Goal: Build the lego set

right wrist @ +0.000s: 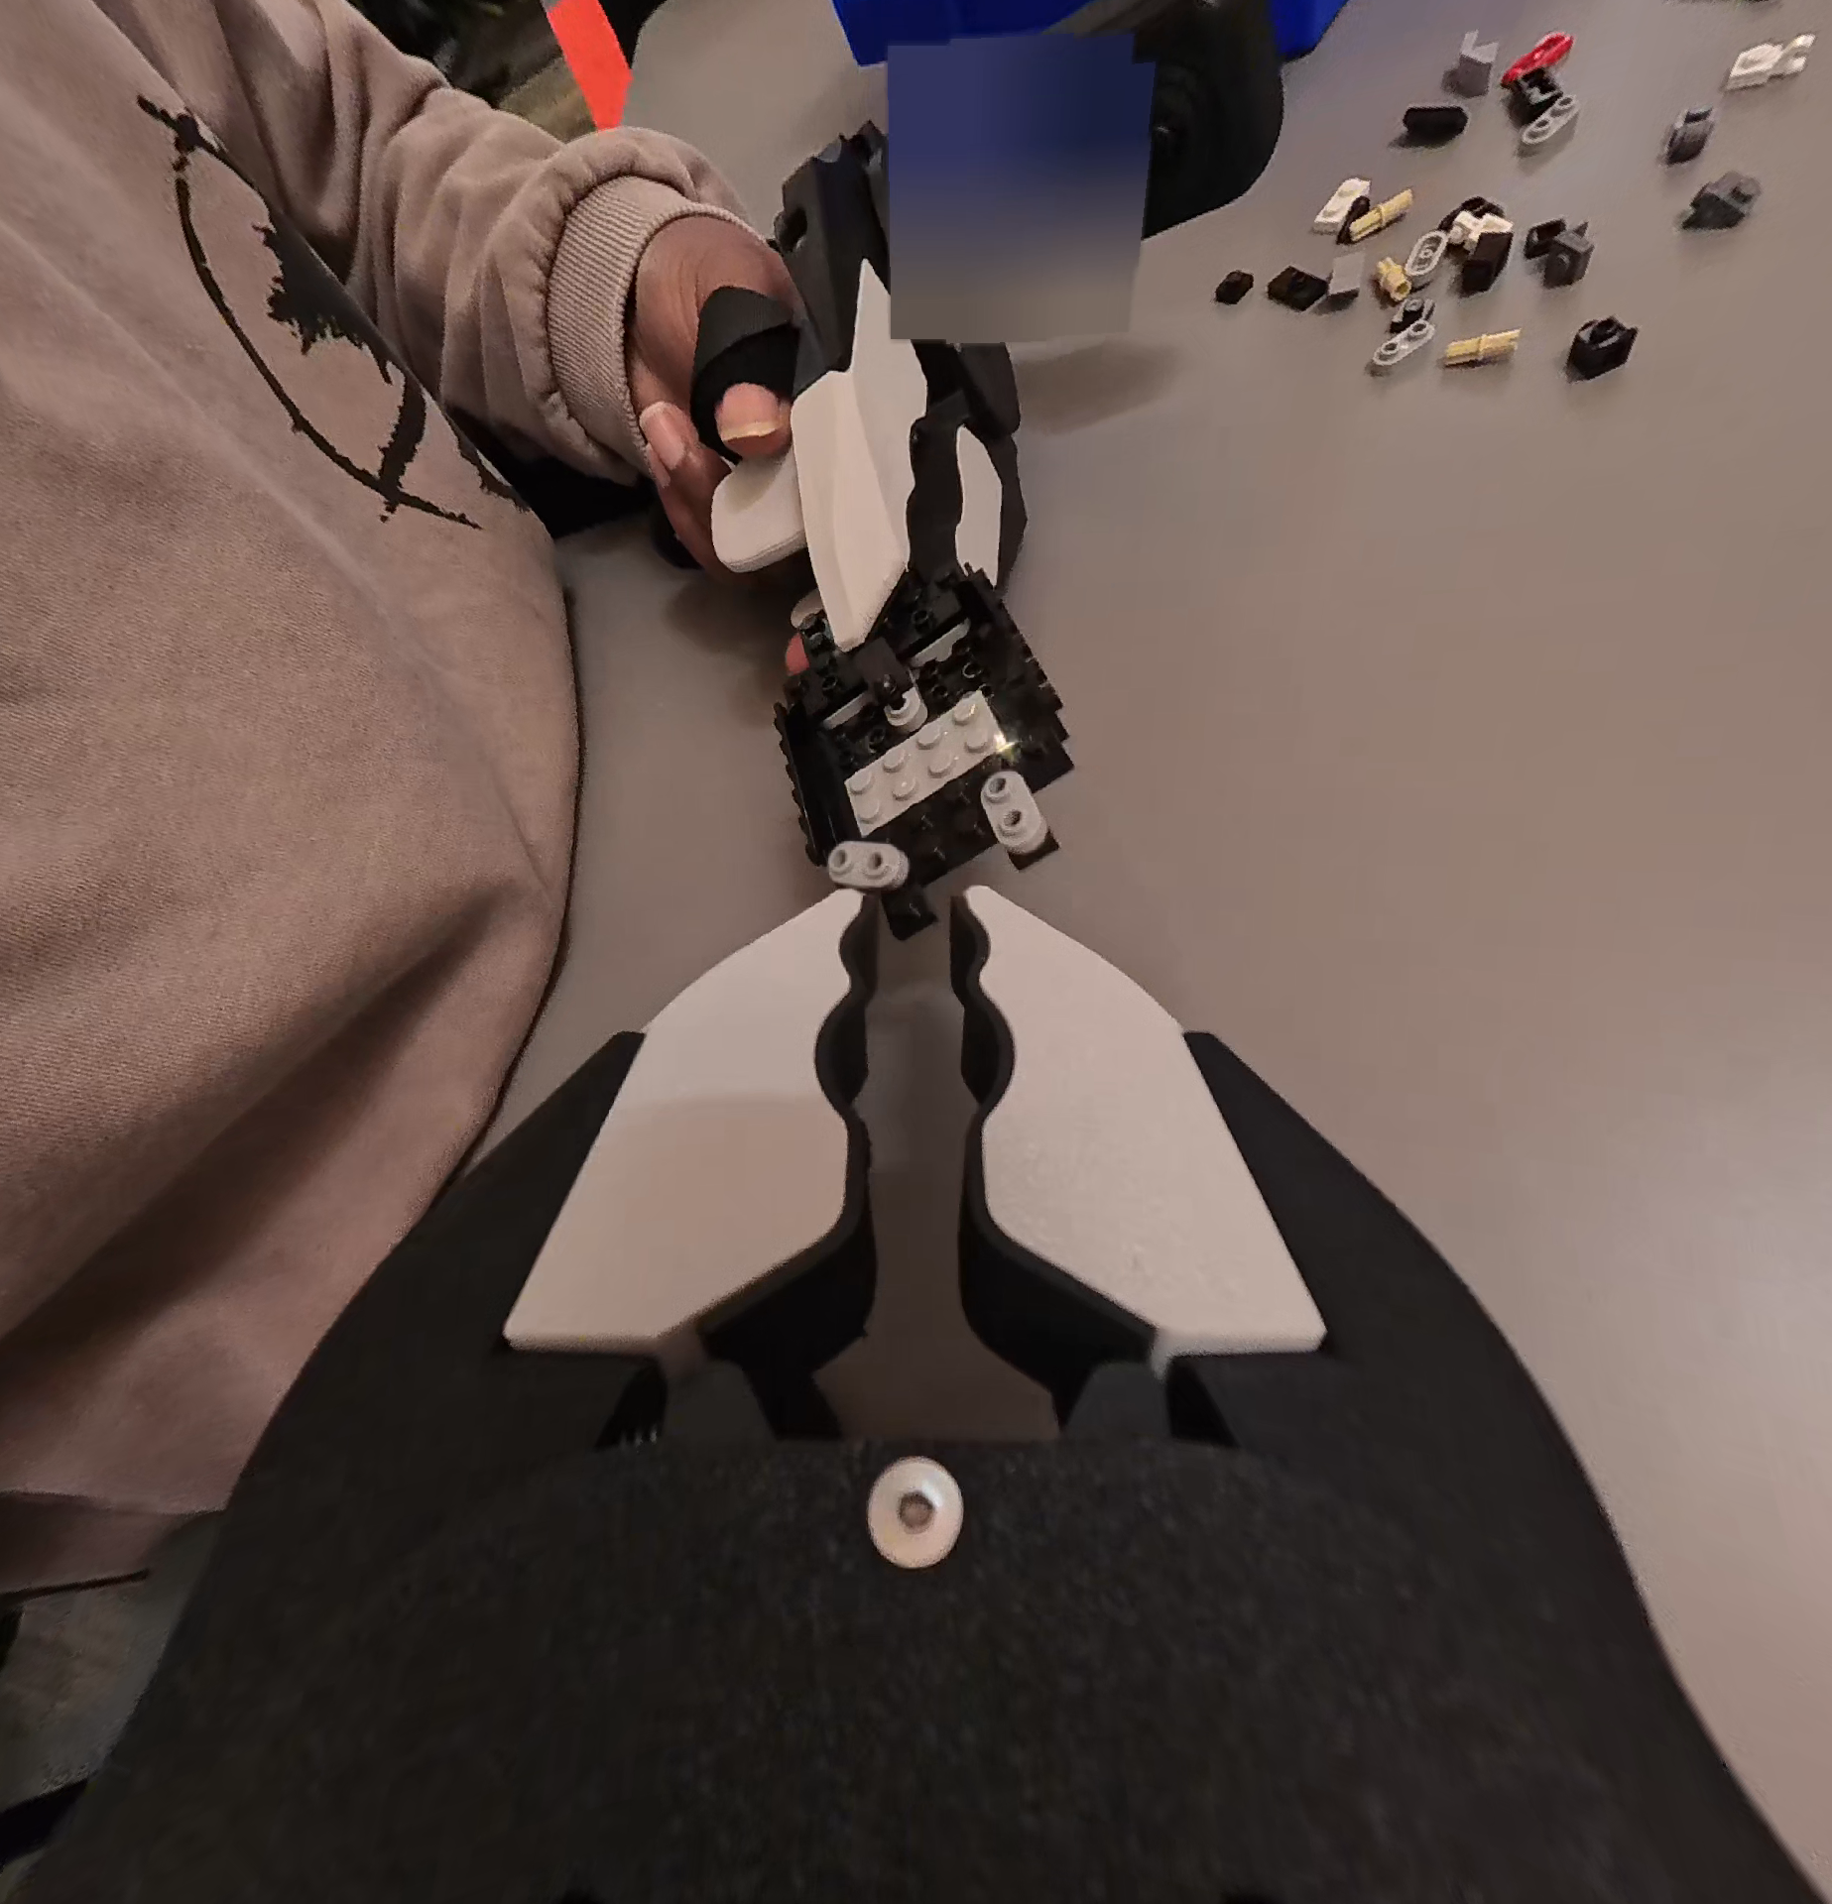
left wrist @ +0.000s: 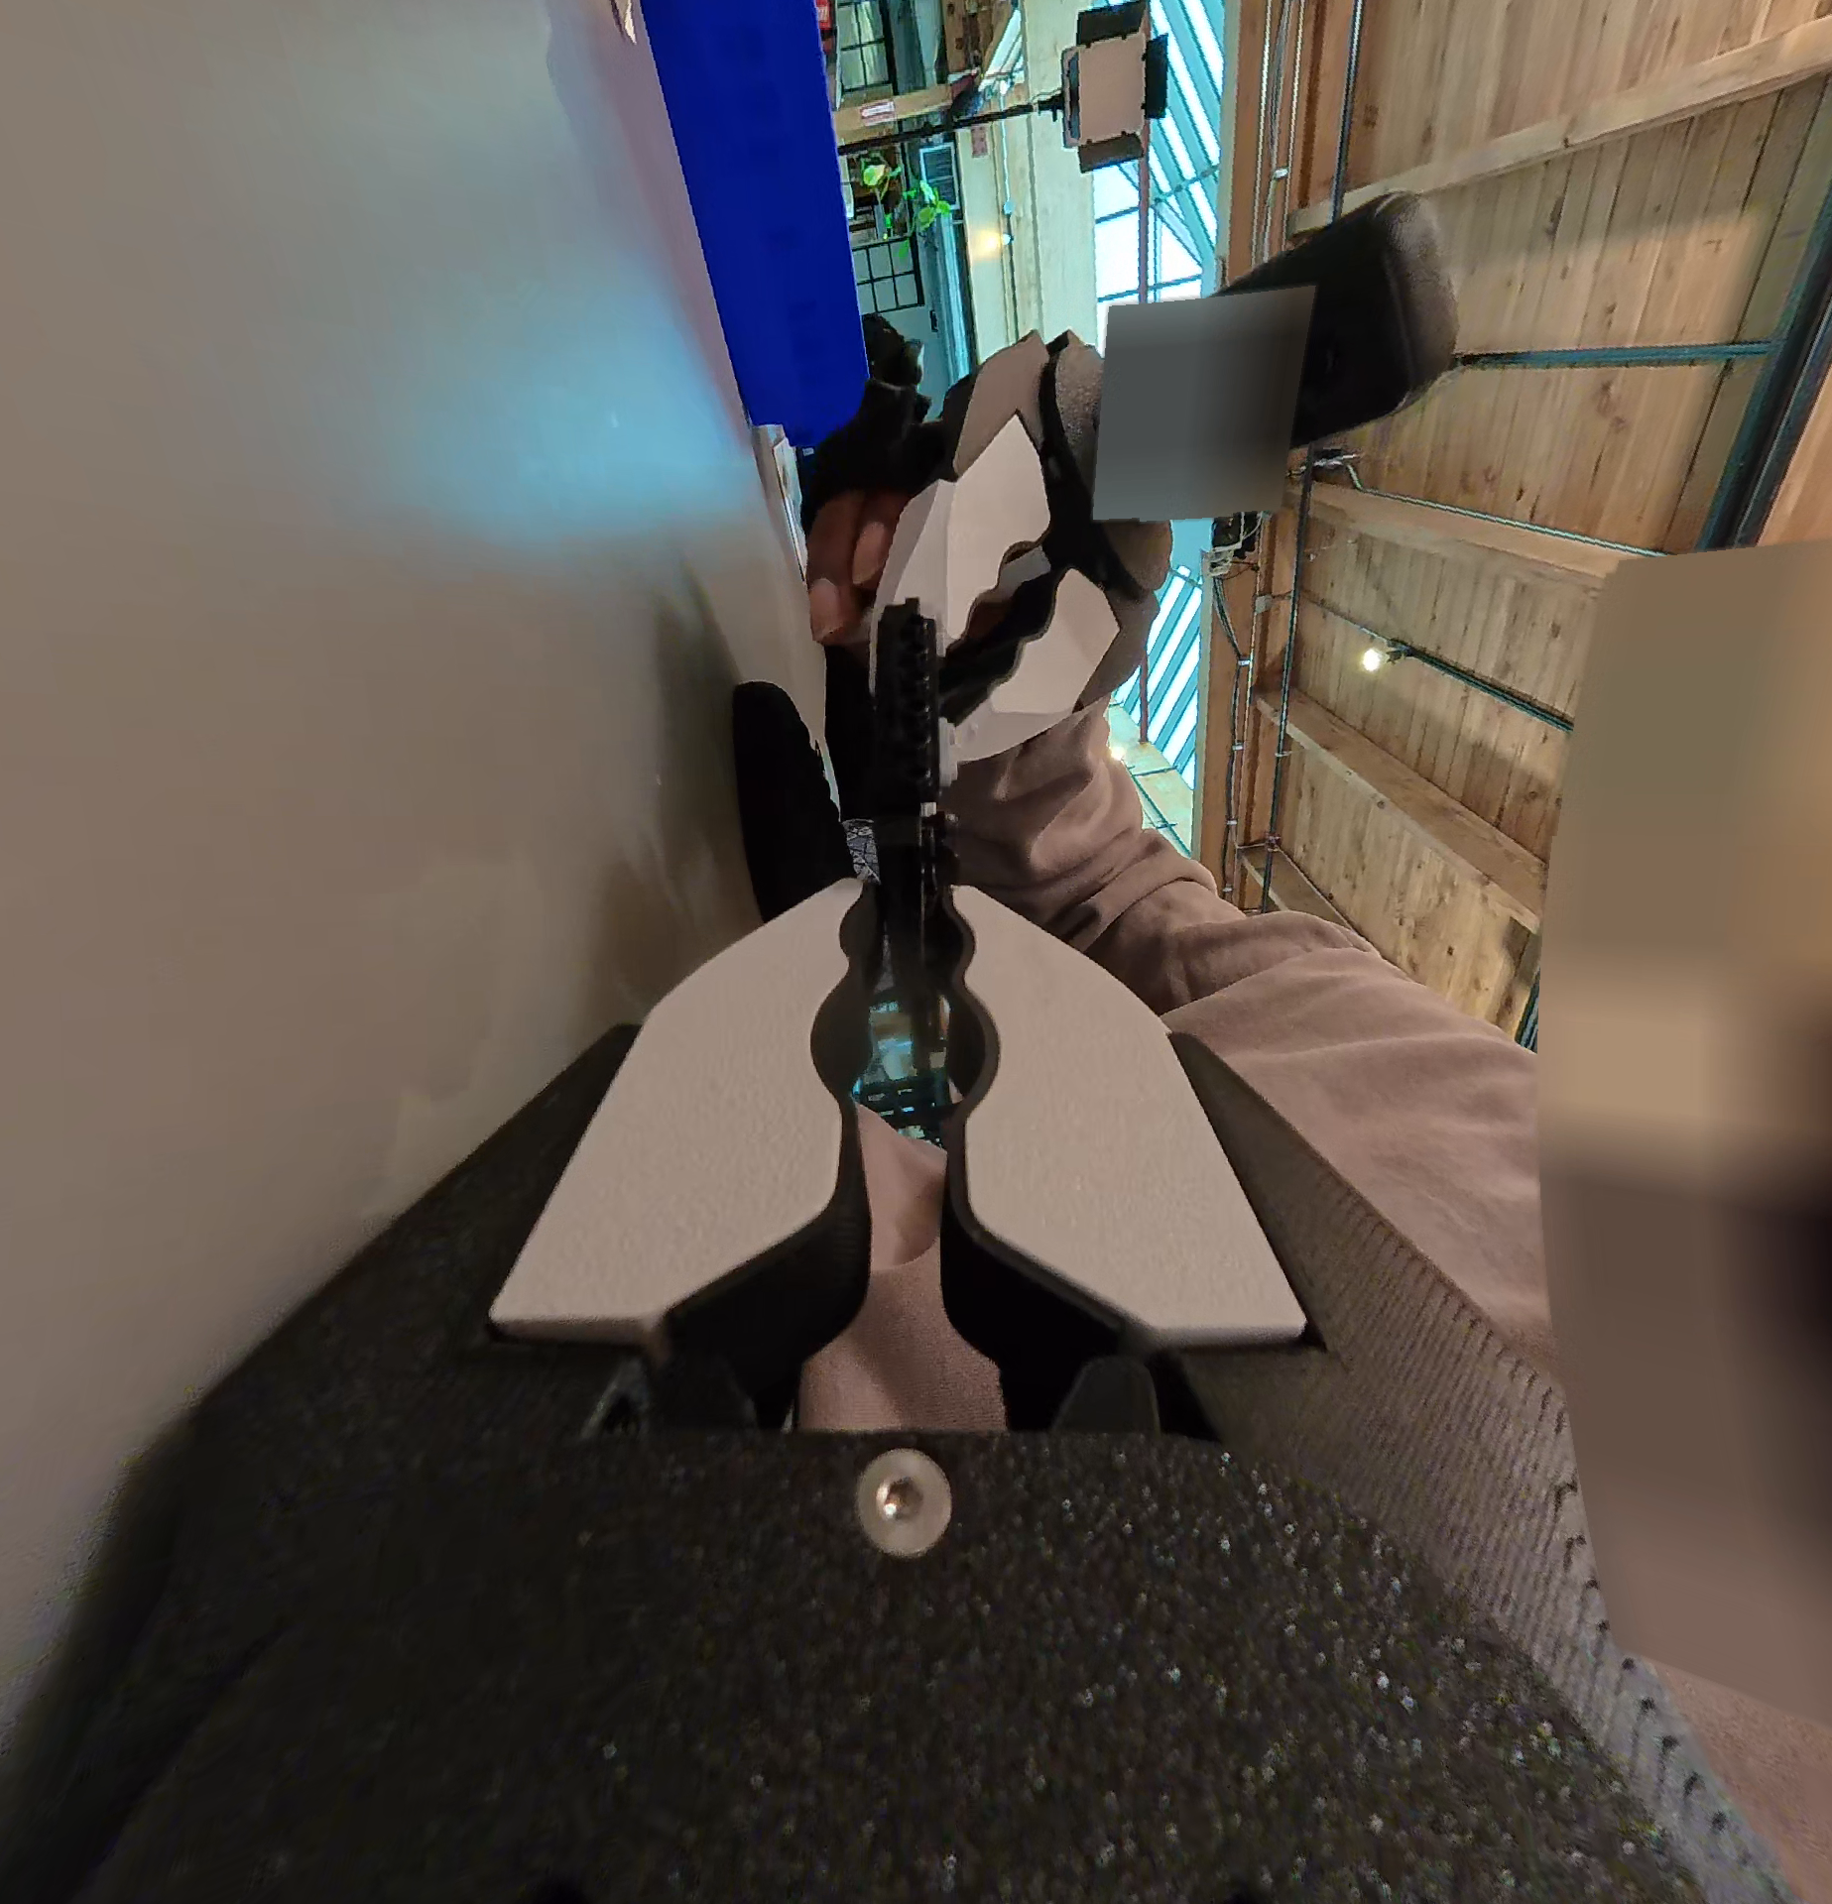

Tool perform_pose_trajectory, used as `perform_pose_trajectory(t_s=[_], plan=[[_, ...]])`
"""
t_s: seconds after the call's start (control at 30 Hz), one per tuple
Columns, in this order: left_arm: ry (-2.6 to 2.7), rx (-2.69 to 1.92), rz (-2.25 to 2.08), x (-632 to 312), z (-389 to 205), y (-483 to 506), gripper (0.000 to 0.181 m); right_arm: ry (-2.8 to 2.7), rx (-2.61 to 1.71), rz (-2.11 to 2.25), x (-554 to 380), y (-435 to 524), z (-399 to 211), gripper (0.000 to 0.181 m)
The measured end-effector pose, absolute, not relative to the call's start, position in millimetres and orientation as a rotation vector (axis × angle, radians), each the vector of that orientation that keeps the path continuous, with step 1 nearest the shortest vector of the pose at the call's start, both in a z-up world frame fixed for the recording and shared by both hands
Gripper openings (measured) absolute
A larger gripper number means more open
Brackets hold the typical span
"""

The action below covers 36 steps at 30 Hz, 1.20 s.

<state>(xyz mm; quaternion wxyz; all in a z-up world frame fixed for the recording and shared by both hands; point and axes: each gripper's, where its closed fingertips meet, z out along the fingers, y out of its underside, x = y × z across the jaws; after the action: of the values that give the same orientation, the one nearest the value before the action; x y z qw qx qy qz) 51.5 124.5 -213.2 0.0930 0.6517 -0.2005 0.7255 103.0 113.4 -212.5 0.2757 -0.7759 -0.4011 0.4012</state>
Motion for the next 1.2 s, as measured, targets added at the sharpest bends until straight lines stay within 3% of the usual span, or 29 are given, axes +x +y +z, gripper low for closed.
perform_pose_trajectory(t_s=[0.23, 0.57, 0.87, 1.2], plan=[[-0.569, 1.929, 2.162, 51, -212, 128, 0.009, -1.027, -2.043, 0.986, 112, 119, -209, 0.015], [-0.565, 1.964, 2.147, 51, -217, 130, 0.009, -1.772, -1.775, 0.267, 104, 114, -207, 0.019], [-0.572, 1.983, 2.138, 51, -219, 130, 0.009, -2.052, -1.701, 0.159, 96, 117, -216, 0.014], [-0.523, 2.053, 2.151, 52, -222, 139, 0.01, -1.874, -1.967, 0.153, 103, 133, -210, 0.013]])
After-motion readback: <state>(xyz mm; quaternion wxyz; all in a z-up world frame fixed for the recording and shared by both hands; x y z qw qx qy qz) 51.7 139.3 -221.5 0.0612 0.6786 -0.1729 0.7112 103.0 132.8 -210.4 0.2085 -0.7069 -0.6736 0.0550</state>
